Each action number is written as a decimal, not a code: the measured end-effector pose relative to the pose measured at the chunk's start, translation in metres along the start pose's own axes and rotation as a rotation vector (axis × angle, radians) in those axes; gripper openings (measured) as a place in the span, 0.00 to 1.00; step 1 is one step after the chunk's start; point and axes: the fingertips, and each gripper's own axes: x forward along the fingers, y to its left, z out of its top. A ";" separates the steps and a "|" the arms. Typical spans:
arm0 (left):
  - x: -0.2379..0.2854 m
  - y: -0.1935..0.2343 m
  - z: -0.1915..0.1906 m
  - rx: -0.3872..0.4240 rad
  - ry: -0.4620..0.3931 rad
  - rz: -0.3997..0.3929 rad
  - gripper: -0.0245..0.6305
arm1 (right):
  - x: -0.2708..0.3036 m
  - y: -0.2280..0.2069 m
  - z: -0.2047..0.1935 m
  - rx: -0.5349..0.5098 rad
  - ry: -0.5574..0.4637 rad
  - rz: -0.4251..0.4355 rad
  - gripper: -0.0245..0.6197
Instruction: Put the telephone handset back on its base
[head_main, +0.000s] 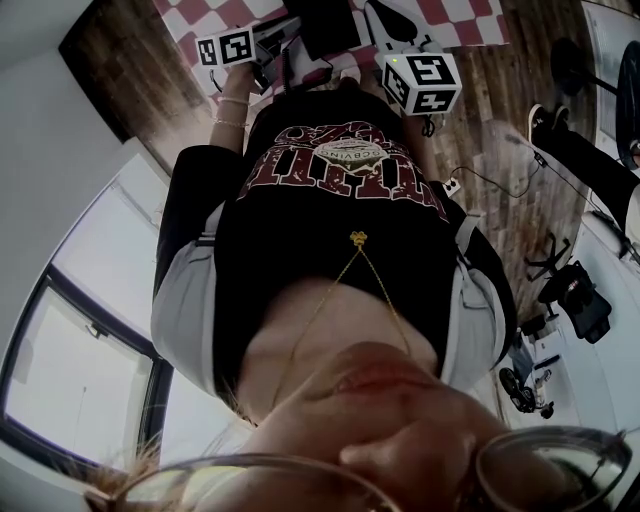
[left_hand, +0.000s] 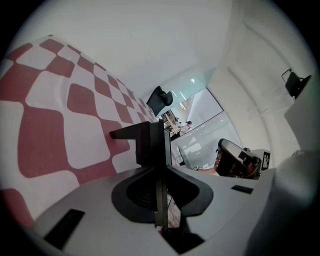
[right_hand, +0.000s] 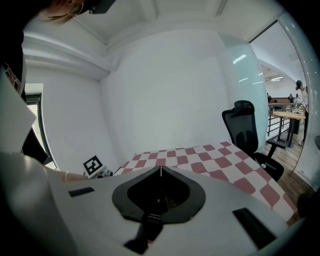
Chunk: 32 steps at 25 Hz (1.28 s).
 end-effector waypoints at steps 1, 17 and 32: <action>0.001 0.000 0.000 0.003 -0.005 -0.016 0.15 | 0.000 0.000 -0.001 0.003 0.001 0.000 0.07; 0.003 0.006 -0.003 -0.010 -0.049 -0.098 0.15 | 0.009 0.006 0.000 0.002 0.014 0.002 0.07; 0.006 0.004 -0.002 0.100 0.008 0.172 0.17 | 0.011 0.014 0.000 -0.011 0.014 0.035 0.07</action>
